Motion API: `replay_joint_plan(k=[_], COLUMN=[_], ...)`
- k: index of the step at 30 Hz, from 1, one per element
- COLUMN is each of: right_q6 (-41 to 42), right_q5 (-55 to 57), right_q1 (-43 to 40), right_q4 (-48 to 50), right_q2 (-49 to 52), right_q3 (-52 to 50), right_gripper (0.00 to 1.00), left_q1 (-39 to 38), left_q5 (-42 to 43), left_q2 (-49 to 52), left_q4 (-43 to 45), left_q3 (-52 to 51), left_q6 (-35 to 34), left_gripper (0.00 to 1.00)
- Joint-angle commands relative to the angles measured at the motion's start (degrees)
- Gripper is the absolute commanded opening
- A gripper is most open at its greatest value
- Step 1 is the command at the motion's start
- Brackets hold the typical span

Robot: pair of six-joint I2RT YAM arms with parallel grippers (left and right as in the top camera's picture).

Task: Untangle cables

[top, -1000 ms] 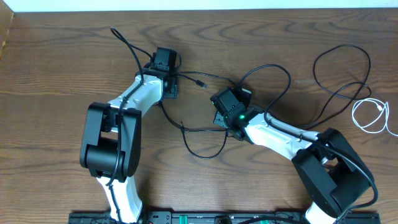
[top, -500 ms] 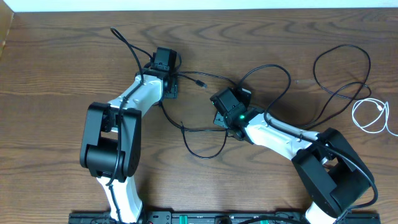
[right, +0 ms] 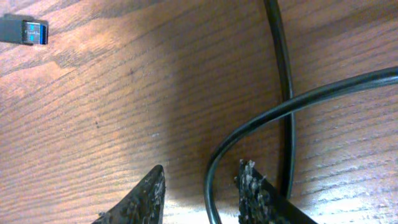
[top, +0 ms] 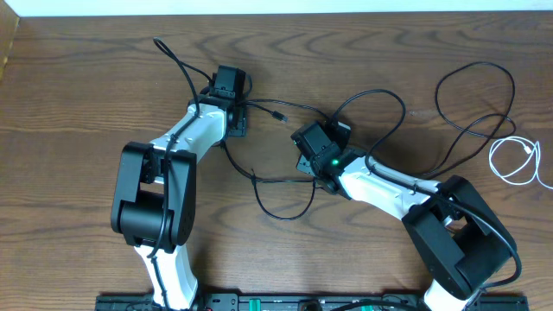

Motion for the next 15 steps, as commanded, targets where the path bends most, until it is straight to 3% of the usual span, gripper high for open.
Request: replay_joint_plan(k=[1, 15], right_q6=[1.1, 1.1], right_q5=[-0.2, -0.2], right_q1=[0.1, 0.1], right_q4=[-0.5, -0.5], right_q2=[2.4, 2.4], right_q3=[-0.5, -0.5], right_gripper=[0.35, 0.37], left_q1=[0.1, 0.1], left_q5=[-0.1, -0.1], left_q2=[-0.5, -0.5], left_q4=[-0.1, -0.1], left_q3=[-0.4, -0.4], left_q6=[-0.7, -0.7], left_gripper=[0.81, 0.81])
